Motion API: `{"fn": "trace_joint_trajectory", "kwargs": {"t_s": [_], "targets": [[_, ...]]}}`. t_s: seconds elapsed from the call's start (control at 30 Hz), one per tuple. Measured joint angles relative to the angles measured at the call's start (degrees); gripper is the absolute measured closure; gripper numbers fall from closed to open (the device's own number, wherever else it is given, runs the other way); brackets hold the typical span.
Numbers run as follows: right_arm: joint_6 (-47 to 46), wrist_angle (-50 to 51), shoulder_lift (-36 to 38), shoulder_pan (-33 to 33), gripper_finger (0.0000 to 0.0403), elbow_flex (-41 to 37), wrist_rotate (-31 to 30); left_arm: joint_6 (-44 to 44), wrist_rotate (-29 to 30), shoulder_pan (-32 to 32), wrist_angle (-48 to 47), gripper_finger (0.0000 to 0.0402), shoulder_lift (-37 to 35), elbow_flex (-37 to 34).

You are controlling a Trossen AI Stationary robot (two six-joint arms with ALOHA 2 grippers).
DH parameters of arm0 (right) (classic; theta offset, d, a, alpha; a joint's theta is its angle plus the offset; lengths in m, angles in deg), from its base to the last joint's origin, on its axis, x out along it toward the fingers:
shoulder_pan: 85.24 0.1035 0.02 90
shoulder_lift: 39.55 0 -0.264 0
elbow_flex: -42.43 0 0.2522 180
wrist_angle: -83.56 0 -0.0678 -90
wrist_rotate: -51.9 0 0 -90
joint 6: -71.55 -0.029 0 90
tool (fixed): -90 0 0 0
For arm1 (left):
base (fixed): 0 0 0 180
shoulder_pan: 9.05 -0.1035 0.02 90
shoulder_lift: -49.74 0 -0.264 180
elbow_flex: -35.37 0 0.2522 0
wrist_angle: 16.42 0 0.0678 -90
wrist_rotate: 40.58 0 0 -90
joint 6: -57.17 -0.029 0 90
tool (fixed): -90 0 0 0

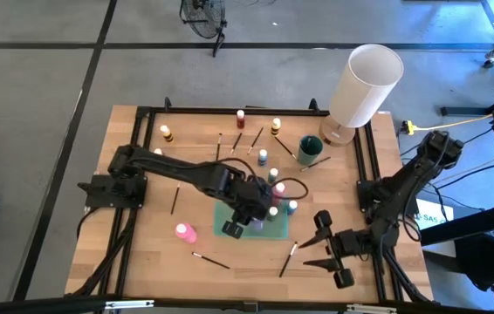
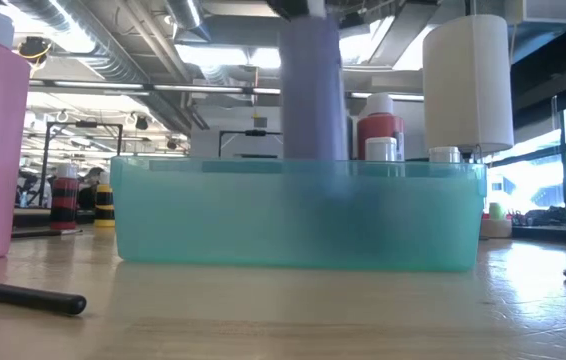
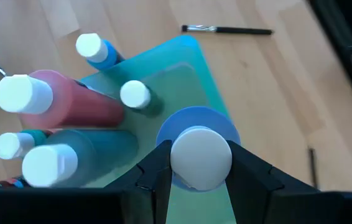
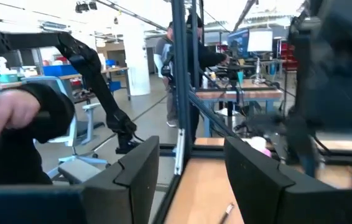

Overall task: Pick & Place Paint Supplies
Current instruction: Put the big blue paint bottle into the light green bin

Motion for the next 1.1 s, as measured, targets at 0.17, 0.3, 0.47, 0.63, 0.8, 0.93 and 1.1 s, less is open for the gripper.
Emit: {"fn": "trace_joint_trajectory", "kwargs": {"t_s": [0.17, 0.3, 0.47, 0.63, 0.8, 0.93, 1.1], "targets": [[1.7, 0.3, -3.3, 0.9, 0.0220, 4.3, 0.0, -0.9, 2.4, -0.5, 0.3, 0.0285, 2.4, 0.0], [2.6, 2.5, -6.4, 1.6, 0.0220, 8.7, 0.0, -0.9, 4.5, -0.9, 0.9, 0.0285, 3.1, 0.0], [4.6, 5.1, -9.9, 2.5, 0.0220, 14.2, 0.0, -0.8, 5.0, -1.2, 2.8, 0.0285, 3.1, 0.0], [7.5, 6.9, -12.9, 3.7, 0.0220, 19.0, -0.1, -2.3, 6.1, -1.4, 2.0, 0.0285, 3.1, 0.0], [10.1, 6.9, -15.1, 5.1, 0.0220, 22.3, -0.1, -3.1, 5.8, -2.0, 2.0, 0.0285, 3.1, 0.0], [11.9, 7.1, -16.2, 6.0, 0.0220, 23.4, -0.2, -3.4, 5.6, -3.2, 2.0, 0.0284, 3.1, 0.0], [12.8, 7.0, -16.3, 6.7, 0.0220, 23.8, -0.3, -3.4, 4.5, -4.5, 2.0, 0.0285, 3.3, 0.0]]}}
